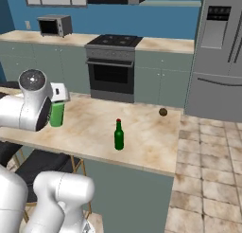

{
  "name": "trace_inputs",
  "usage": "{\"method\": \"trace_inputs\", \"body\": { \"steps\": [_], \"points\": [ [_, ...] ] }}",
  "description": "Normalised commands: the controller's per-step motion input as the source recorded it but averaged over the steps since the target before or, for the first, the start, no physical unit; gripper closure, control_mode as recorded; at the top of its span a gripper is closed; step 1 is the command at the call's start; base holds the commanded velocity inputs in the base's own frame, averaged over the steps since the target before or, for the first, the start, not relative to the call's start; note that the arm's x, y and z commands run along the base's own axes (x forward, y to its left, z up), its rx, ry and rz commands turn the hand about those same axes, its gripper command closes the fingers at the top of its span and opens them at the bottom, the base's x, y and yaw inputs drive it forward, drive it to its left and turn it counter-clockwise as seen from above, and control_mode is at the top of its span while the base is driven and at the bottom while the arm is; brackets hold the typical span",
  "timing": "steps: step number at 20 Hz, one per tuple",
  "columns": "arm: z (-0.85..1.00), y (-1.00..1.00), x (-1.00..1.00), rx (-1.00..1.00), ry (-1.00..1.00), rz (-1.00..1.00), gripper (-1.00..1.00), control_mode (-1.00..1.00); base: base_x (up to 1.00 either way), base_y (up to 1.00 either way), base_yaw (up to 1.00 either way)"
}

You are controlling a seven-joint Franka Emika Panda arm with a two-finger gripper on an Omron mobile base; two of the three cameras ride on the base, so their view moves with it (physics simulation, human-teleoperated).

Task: Open the cabinet directly in front. Then move the beer and the cup to the dining counter with the candle on it.

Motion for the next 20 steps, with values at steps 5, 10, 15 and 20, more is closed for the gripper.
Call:
{"method": "trace_inputs", "body": {
  "steps": [5,10,15,20],
  "points": [
    [0.0,0.0,0.04,0.0,0.0,-0.01,1.0,-1.0,0.0,0.0,0.0],
    [-0.03,0.0,0.25,0.0,0.0,0.0,1.0,-1.0,0.0,0.0,0.0],
    [-0.1,0.0,0.38,0.0,0.0,0.0,1.0,-1.0,0.0,0.0,0.0],
    [-0.12,0.0,0.46,0.0,0.0,0.0,1.0,-1.0,0.0,0.0,0.0]
  ]
}}
